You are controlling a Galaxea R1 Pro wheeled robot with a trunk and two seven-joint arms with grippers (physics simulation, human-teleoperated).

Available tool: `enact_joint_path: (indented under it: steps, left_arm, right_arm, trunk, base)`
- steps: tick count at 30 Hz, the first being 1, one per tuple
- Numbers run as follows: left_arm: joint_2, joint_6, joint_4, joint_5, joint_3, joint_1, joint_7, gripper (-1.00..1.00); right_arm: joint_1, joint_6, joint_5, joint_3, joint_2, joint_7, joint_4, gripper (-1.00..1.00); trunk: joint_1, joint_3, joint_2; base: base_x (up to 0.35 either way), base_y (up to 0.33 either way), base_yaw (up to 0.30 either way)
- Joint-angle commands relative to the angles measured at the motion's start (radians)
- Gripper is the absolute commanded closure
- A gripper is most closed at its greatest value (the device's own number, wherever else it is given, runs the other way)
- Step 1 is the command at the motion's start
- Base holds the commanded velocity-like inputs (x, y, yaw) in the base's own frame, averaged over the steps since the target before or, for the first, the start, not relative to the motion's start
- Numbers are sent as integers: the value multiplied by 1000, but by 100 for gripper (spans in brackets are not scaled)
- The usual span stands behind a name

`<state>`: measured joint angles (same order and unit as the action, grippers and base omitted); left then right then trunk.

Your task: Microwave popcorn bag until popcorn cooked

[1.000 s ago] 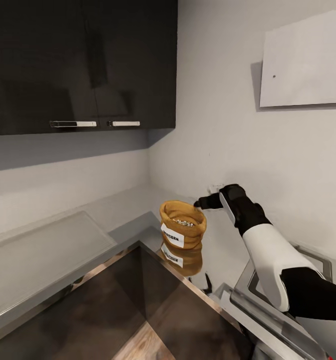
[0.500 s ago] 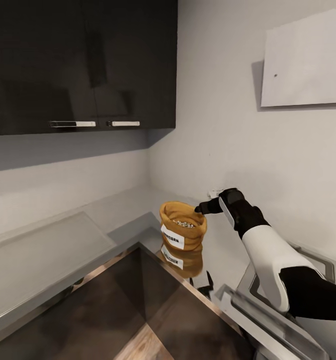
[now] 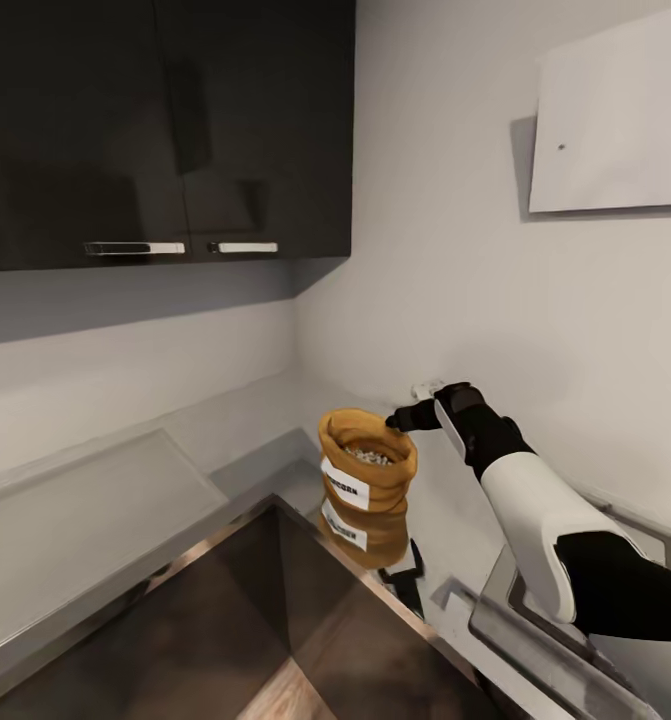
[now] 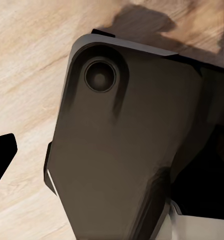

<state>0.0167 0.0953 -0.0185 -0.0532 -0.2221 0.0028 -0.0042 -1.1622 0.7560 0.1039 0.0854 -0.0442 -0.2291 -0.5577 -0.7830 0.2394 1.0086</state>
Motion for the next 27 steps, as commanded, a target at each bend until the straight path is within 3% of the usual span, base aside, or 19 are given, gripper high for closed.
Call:
enact_joint_path:
  steps: [1,10,19,27]
  left_arm:
    - [0,1,-1,-6,-2,0,0,-100]
    - [1,0,-1,-6,-2,0,0,-100]
    - [2,1,-2,-4,-1,0,-3,-100]
    - [2,1,-2,-5,-2,0,-2,-100]
  right_arm:
    - [-1,4,11,1,0,-7,-1,-100]
    - [-1,3,6,0,0,-13,10,-100]
    - [-1,17,13,2,3,-24,20,-100]
    - [-1,17,12,2,1,-23,19,-100]
  trunk:
    - [-1,1,1]
    - [-1,1,1]
    - [-1,1,1]
    - [-1,1,1]
  base:
    - [299,0,0]
    - [206,0,0]
    - [6,0,0]
    - [-145,0,0]
